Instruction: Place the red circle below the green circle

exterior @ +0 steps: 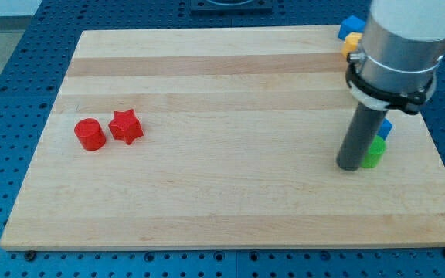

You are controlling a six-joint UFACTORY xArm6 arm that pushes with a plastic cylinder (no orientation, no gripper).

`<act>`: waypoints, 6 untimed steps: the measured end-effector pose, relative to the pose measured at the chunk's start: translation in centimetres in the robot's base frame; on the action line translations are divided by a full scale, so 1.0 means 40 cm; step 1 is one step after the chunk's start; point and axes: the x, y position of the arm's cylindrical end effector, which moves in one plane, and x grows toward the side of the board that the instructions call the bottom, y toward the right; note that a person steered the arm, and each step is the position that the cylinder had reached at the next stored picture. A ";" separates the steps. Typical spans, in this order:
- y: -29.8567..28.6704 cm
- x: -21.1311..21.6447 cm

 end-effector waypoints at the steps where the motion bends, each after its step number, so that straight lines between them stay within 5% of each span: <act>1: 0.007 0.000; 4: -0.150 -0.032; 6: -0.287 -0.239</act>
